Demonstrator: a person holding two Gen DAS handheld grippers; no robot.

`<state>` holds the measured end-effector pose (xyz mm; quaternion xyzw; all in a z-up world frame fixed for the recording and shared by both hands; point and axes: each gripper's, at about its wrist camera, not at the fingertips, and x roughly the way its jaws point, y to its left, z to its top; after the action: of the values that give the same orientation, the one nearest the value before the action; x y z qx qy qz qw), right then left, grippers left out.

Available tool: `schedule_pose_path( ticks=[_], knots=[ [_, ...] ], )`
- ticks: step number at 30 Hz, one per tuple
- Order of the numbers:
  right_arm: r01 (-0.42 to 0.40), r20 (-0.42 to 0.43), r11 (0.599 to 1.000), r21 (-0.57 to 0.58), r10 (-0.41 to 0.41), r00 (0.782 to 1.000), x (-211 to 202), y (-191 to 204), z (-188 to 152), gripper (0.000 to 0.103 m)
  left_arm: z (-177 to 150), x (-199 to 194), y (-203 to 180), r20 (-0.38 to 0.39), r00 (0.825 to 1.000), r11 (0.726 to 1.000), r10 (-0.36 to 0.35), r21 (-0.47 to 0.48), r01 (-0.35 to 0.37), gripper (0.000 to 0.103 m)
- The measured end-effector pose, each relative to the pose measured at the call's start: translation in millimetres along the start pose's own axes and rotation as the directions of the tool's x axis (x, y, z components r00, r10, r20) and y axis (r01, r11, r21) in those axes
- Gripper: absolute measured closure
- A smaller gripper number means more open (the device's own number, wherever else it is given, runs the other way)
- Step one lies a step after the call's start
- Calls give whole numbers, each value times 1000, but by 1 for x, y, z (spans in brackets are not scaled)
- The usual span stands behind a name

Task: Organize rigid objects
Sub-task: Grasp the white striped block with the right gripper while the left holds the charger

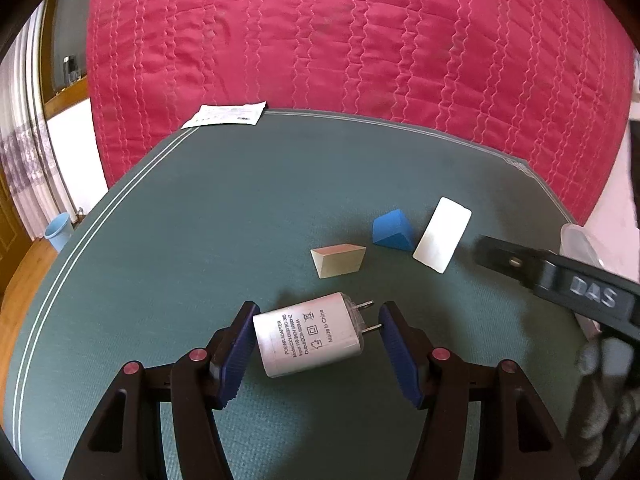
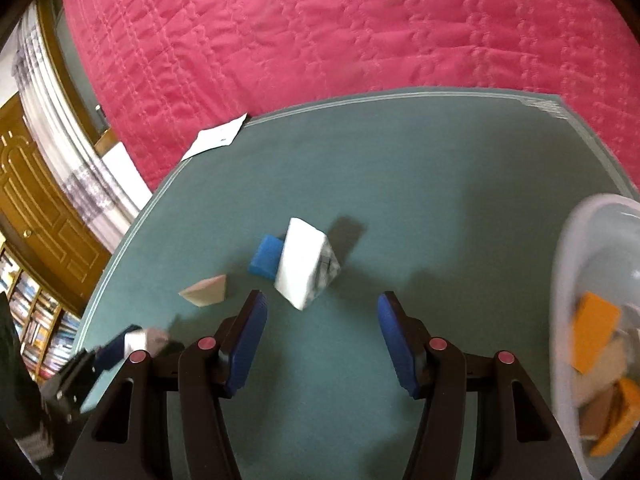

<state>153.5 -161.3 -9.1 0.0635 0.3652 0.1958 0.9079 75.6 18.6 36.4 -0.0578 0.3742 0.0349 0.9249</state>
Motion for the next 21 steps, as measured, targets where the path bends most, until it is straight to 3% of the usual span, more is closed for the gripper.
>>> schedule_pose_path(
  ticks=[7,12,15,21],
  knots=[
    [-15,-29,999,-33,14,999,37,21,13,46,-4,3,9,-15,1000,1000,2,-30,-2,39],
    [38,-36,998,-58,-40,999,52,25,17,57,-4,5,11,-27,1000,999,-6,-39,5,39],
    [58,-18,995,-80,-60,998,53,24,17,64,-4,6,11,-32,999,999,-7,-43,5,39],
    [82,8,993,-85,-82,997,48,15,14,64,-5,4,10,-28,1000,999,-13,-44,12,39]
  ],
)
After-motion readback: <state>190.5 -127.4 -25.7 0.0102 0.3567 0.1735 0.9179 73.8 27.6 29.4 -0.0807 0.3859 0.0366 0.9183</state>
